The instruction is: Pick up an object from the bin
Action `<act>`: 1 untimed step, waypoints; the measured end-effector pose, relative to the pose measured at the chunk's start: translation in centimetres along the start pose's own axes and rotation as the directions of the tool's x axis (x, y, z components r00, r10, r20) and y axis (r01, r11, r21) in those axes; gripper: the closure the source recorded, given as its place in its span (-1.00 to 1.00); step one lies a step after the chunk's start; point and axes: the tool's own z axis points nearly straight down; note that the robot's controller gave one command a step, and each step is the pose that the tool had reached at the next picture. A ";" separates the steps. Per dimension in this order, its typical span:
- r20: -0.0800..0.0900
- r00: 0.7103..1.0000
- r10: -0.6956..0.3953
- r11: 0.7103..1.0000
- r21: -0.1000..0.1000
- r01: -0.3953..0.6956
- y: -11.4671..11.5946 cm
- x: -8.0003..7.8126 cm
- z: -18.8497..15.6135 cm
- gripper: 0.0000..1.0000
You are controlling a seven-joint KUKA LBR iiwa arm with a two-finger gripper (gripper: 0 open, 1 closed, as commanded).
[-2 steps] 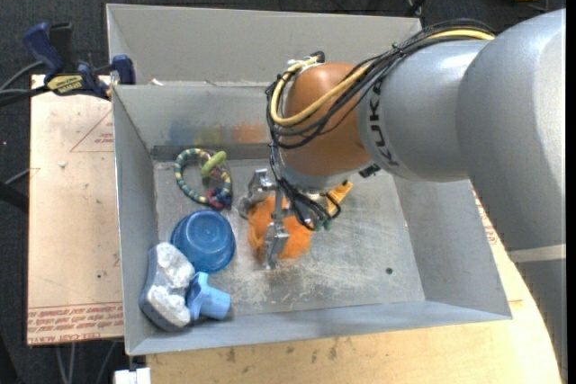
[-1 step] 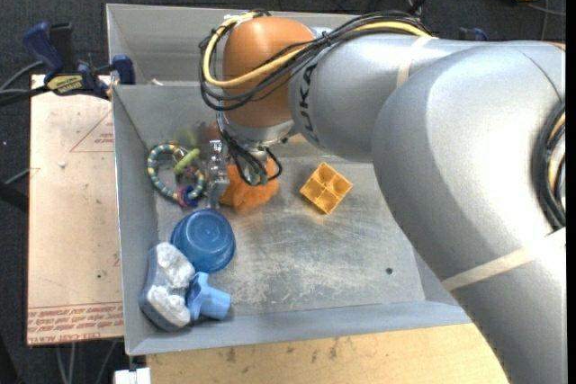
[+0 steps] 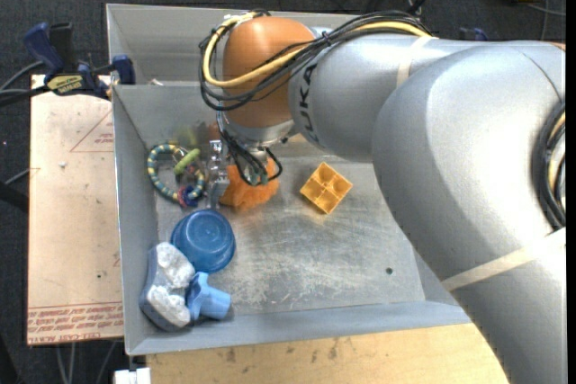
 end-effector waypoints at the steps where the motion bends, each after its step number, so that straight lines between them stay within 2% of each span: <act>1: -0.003 1.000 0.000 1.000 0.001 0.000 0.0 0.1 -0.2 1.00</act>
Offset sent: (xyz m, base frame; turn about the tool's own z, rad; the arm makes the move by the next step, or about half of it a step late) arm -0.0001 0.0000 0.0170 0.0000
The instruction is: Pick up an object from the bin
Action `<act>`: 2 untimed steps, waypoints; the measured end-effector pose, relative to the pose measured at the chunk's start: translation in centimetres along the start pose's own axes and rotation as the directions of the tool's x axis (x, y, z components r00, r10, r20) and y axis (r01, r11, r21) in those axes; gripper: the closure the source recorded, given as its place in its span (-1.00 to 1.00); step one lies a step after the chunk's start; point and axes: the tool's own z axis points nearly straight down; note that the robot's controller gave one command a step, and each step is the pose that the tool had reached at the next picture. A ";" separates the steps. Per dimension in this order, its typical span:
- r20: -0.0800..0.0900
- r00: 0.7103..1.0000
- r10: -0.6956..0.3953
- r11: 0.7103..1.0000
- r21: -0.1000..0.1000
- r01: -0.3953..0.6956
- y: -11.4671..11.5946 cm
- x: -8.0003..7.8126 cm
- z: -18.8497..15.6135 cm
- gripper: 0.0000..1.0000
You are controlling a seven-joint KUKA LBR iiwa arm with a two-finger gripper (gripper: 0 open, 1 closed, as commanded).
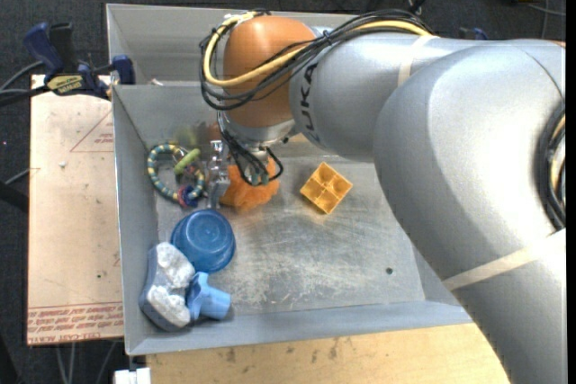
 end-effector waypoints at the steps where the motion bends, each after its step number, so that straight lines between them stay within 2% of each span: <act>1: -0.011 1.000 0.000 1.000 0.003 0.000 -0.1 0.3 -1.4 1.00; 2: -0.006 1.000 0.000 1.000 0.003 0.000 -0.1 0.1 -3.2 1.00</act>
Offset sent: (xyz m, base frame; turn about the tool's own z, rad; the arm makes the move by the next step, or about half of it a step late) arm 0.0000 0.0002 0.0086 0.0000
